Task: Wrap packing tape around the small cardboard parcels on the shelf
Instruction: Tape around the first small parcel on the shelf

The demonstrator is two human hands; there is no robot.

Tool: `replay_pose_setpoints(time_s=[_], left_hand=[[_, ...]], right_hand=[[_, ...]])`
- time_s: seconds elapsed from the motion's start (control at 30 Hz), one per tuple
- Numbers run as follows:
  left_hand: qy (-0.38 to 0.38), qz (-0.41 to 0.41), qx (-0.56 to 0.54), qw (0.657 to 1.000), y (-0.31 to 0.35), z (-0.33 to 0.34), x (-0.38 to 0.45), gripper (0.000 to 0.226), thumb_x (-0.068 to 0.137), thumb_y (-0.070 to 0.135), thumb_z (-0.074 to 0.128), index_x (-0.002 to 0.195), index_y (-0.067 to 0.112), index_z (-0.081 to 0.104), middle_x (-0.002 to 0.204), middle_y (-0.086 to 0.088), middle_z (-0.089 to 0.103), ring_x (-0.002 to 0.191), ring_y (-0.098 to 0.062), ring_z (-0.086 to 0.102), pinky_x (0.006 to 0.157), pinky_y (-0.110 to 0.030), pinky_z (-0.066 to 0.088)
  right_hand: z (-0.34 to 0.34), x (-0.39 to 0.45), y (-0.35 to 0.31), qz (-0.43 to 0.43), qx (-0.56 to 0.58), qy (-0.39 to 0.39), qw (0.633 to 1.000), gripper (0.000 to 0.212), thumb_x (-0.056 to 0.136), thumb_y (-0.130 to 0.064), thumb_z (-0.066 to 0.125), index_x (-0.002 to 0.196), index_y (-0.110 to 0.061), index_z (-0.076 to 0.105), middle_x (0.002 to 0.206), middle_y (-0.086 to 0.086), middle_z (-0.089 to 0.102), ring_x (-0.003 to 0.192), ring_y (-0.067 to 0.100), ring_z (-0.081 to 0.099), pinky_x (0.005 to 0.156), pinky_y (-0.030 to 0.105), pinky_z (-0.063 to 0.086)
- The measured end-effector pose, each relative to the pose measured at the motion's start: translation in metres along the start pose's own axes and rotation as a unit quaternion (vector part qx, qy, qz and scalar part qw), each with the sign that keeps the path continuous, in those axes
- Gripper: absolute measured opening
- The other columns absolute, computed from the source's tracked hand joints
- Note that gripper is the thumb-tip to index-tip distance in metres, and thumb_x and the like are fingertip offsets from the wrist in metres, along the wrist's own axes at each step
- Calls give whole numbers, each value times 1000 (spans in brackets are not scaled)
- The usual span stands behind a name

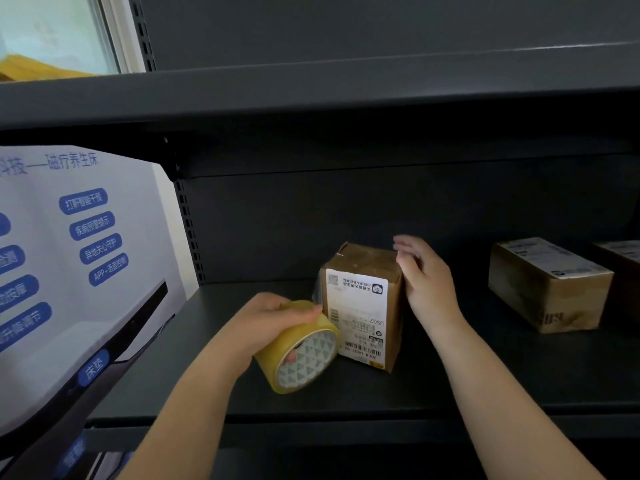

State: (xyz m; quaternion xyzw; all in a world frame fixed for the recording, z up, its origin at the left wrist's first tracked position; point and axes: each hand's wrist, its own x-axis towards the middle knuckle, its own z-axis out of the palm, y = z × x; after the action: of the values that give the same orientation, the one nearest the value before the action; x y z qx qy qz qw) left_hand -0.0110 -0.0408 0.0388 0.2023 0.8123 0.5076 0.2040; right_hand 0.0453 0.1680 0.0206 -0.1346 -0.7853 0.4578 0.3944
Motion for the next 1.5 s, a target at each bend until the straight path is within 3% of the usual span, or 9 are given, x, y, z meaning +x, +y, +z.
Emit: replay_pose_setpoints(time_s=[0.13, 0.3, 0.4, 0.47, 0.6, 0.8, 0.93, 1.1, 1.5], left_hand=[[43, 6, -38, 998, 1, -3, -16, 26, 75, 35, 71, 74, 9, 68, 51, 0, 67, 41, -9, 61, 40, -20, 48], [98, 18, -80, 992, 11, -15, -29, 25, 76, 32, 69, 80, 8, 64, 42, 1, 62, 36, -9, 57, 38, -20, 47], [120, 28, -97, 988, 25, -23, -31, 30, 74, 33, 70, 84, 7, 61, 36, 2, 56, 30, -9, 51, 35, -20, 44], [122, 34, -87, 988, 32, -28, -32, 31, 73, 36, 70, 84, 8, 61, 36, 3, 56, 30, -8, 51, 35, -21, 43], [102, 47, -69, 991, 48, -36, -35, 26, 72, 38, 69, 74, 13, 63, 35, 5, 52, 31, -7, 48, 37, -20, 41], [104, 94, -60, 988, 99, -48, -37, 44, 78, 38, 67, 39, 20, 61, 36, 3, 49, 33, -7, 46, 42, -20, 40], [89, 72, -14, 993, 93, -38, -48, 31, 82, 36, 63, 61, 14, 60, 35, 2, 51, 31, -7, 49, 38, -17, 45], [92, 25, -56, 994, 52, -31, -57, 26, 80, 35, 65, 80, 9, 65, 37, 0, 54, 32, -10, 51, 36, -20, 44], [89, -26, -47, 995, -15, -3, -37, 28, 82, 39, 64, 84, 11, 70, 52, 0, 68, 42, -10, 62, 51, -23, 50]], right_hand=[[-9, 8, -10, -140, -42, -124, 982, 46, 95, 1, 34, 121, -26, 60, 126, -12, 53, 123, 2, 45, 108, 23, 33], [-11, 15, -26, -134, -156, -207, 956, 46, 94, -2, 35, 106, -31, 70, 128, -9, 58, 123, 5, 46, 104, 21, 31], [-12, 6, -28, -46, -17, -281, 958, 26, 90, -25, 50, 106, -36, 67, 133, -13, 51, 124, 1, 40, 108, 26, 28], [-13, -3, -27, -57, -56, -305, 949, 42, 73, -50, 67, 113, -42, 58, 139, -17, 37, 127, 1, 34, 104, 28, 32], [-2, -19, -27, -59, -68, -228, 970, 84, 64, -29, 82, 131, -41, 33, 133, -17, 23, 122, 4, 33, 91, 22, 36], [8, -20, -35, -66, -128, -232, 962, 102, 61, -32, 82, 141, -40, 19, 126, -12, 28, 120, 11, 37, 99, 36, 42], [2, -15, -28, -37, -120, -201, 972, 93, 63, -32, 82, 140, -34, 30, 128, -10, 31, 116, 8, 40, 87, 25, 39], [5, -12, -23, -48, -118, -190, 974, 87, 63, -34, 82, 139, -24, 40, 131, -11, 33, 115, 4, 40, 92, 23, 39], [-2, -5, -27, -60, -187, -232, 953, 97, 60, -55, 76, 143, -27, 34, 138, -14, 31, 122, 4, 36, 95, 24, 36]])
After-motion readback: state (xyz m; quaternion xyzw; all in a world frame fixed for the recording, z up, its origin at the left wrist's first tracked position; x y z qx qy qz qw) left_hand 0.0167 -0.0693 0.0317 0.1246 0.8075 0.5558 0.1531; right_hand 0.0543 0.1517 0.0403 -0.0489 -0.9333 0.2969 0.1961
